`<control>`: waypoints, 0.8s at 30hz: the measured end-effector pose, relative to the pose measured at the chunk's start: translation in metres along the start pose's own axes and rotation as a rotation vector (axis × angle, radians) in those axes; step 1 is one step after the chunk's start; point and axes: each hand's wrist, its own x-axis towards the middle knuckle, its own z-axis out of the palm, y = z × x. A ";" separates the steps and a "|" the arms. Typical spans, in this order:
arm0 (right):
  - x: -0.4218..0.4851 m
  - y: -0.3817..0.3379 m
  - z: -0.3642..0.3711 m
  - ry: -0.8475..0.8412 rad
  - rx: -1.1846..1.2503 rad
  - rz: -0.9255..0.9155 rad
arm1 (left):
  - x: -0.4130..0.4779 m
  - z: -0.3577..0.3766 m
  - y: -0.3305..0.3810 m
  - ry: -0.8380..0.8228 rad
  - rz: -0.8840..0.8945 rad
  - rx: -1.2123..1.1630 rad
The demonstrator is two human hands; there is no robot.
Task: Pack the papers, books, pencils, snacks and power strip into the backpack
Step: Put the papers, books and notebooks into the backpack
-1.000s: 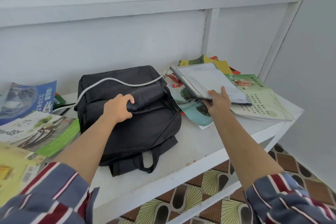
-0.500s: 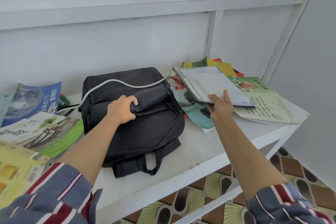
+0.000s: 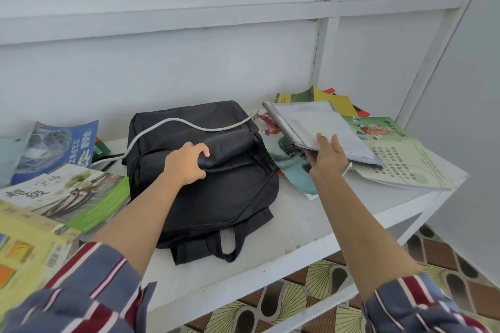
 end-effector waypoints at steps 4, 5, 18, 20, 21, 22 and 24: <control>0.001 0.001 0.000 0.033 -0.055 0.002 | 0.000 0.001 -0.002 -0.015 0.015 0.010; 0.001 0.001 0.000 0.048 -0.069 0.004 | -0.001 0.002 -0.004 -0.020 0.024 0.011; 0.001 0.002 -0.001 0.035 -0.062 -0.067 | -0.005 -0.002 -0.024 -0.075 0.164 -0.107; 0.003 0.002 -0.002 0.043 -0.053 -0.072 | -0.006 -0.002 -0.023 -0.078 0.151 -0.118; 0.004 0.001 -0.002 0.045 -0.054 -0.082 | -0.007 -0.003 -0.022 -0.082 0.149 -0.116; 0.004 0.000 -0.002 0.042 -0.056 -0.100 | -0.007 -0.004 -0.021 -0.087 0.149 -0.112; 0.006 -0.002 -0.001 0.022 -0.055 -0.135 | -0.007 -0.006 -0.021 -0.101 0.150 -0.111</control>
